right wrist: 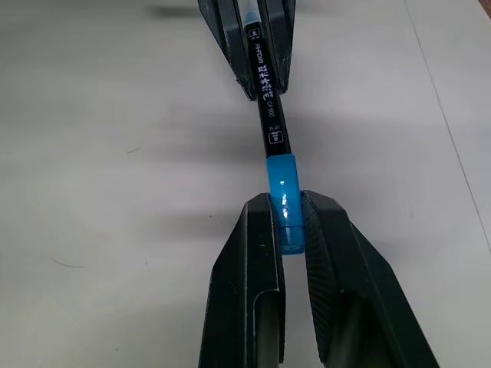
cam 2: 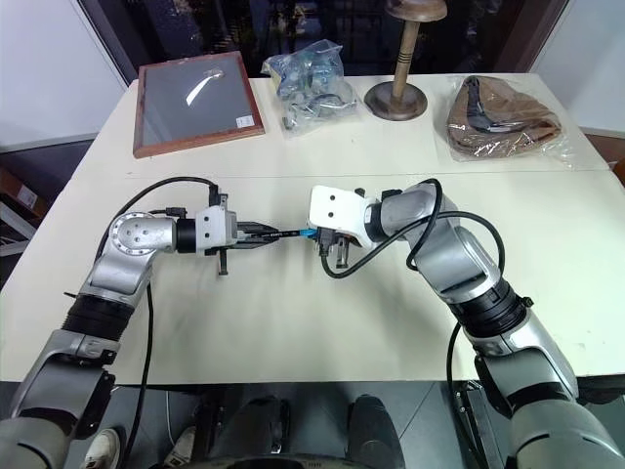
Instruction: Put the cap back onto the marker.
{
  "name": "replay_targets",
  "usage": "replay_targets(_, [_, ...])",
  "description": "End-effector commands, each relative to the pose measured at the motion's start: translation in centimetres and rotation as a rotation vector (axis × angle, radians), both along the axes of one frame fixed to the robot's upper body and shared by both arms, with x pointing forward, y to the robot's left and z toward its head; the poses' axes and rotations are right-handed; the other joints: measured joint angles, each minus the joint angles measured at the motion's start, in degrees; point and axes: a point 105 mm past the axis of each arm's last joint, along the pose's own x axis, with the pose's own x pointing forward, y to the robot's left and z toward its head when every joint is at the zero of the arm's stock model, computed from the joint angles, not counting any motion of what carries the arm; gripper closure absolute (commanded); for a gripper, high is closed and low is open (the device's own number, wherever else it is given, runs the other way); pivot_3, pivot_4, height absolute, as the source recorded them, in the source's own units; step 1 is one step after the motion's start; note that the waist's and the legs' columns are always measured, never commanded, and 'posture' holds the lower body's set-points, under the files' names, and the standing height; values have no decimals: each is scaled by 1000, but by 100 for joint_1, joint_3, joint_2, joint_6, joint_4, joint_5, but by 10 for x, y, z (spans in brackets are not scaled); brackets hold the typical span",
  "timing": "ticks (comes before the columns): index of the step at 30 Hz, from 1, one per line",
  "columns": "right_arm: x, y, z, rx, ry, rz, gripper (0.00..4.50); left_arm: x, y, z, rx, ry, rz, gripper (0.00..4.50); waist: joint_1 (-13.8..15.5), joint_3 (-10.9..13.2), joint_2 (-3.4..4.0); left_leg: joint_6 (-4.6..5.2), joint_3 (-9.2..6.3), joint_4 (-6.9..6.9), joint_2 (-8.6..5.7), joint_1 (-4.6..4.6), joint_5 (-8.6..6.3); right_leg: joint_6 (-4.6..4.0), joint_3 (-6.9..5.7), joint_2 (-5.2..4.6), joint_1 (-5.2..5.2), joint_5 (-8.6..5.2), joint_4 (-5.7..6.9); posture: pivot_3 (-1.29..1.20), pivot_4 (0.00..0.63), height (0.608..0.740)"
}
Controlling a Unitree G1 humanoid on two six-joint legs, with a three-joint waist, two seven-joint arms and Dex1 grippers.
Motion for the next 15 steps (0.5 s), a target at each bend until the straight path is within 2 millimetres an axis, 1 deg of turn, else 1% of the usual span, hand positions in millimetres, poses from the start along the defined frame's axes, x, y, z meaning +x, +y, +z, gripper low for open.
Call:
replay_targets(1, [-29,39,10,49,-30,220,4472,-13,-30,30,-107,-111,-111,4500,-1,0,0,0,0,0,0,0,0,0,0,0,0,0,0,0,150,740])
replay_targets(4, [-25,33,7,25,-32,204,4472,-13,-27,28,-92,-108,-104,4500,3,0,0,0,0,0,0,0,0,0,0,0,0,0,0,0,150,740])
replay_targets(10, [-21,28,5,7,-44,196,4472,-15,-25,27,-86,-104,-94,4500,1,0,0,0,0,0,0,0,0,0,0,0,-1,0,0,0,150,740])
replay_targets(12, [-19,25,5,1,-49,192,3564,-17,-22,26,-81,-99,-86,4500,1,0,0,0,0,-1,0,0,0,0,0,0,-1,0,-1,0,150,740])
replay_targets(13, [-19,25,5,-1,-51,192,3220,-17,-21,25,-79,-97,-83,4500,4,0,0,0,1,-1,0,0,0,0,0,-1,0,0,-1,0,150,740])
replay_targets(15, [-19,21,5,-12,-53,190,2196,-19,-13,21,-68,-85,-56,4500,-3,0,0,0,-2,0,0,0,0,0,0,-1,0,0,-1,0,150,740])
